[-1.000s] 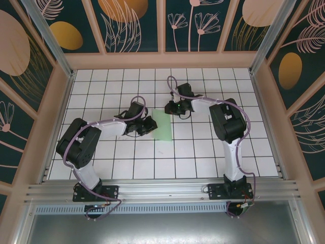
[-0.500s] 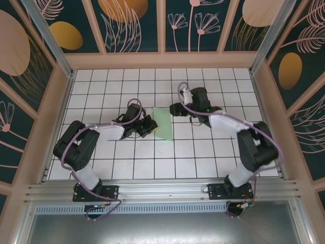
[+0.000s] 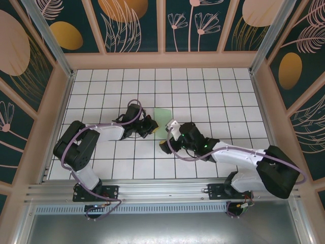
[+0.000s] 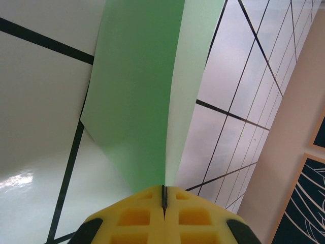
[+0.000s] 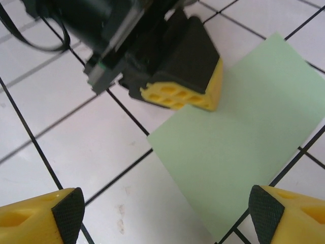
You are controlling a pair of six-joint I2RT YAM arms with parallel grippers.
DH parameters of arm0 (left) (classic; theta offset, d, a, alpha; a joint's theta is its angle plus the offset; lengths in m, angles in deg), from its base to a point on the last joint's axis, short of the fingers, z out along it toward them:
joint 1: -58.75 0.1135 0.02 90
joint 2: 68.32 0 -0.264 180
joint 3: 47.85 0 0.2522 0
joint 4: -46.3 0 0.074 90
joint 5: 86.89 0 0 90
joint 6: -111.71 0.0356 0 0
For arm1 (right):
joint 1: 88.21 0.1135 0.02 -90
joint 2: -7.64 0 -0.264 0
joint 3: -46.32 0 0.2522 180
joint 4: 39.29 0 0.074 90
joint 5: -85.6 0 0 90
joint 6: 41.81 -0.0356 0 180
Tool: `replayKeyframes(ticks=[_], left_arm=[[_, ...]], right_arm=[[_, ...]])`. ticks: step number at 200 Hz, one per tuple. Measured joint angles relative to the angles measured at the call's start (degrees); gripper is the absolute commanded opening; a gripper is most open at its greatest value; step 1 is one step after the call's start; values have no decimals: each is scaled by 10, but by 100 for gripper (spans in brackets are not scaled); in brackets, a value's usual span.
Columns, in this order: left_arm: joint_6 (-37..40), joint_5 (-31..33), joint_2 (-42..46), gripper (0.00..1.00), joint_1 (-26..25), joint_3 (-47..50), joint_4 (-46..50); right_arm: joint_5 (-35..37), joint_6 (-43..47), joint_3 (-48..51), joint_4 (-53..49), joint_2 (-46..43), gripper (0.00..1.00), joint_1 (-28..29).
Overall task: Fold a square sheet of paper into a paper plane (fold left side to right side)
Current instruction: Third fold the triangle at the center of the table.
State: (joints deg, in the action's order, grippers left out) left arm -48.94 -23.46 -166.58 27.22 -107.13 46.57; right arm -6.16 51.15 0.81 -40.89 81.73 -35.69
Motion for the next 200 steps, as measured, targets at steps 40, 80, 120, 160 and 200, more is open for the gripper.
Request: replayKeyframes(ticks=[40, 80, 120, 160, 200], left_arm=[[0, 0, 0, 0, 0, 0, 0], [0, -1, 0, 0, 0, 0, 0], [0, -3, 0, 0, 0, 0, 0], [0, -4, 0, 0, 0, 0, 0], [2, -4, 0, 13, 0, 0, 2]], right_arm=[[52, 46, -10, 1, 81, 89, 34], [90, 73, -38, 15, 133, 80, 46], [107, 89, -77, 34, 168, 63, 46], [109, 100, -90, 43, 175, 34, 45], [106, 102, -91, 40, 175, 0, 45]])
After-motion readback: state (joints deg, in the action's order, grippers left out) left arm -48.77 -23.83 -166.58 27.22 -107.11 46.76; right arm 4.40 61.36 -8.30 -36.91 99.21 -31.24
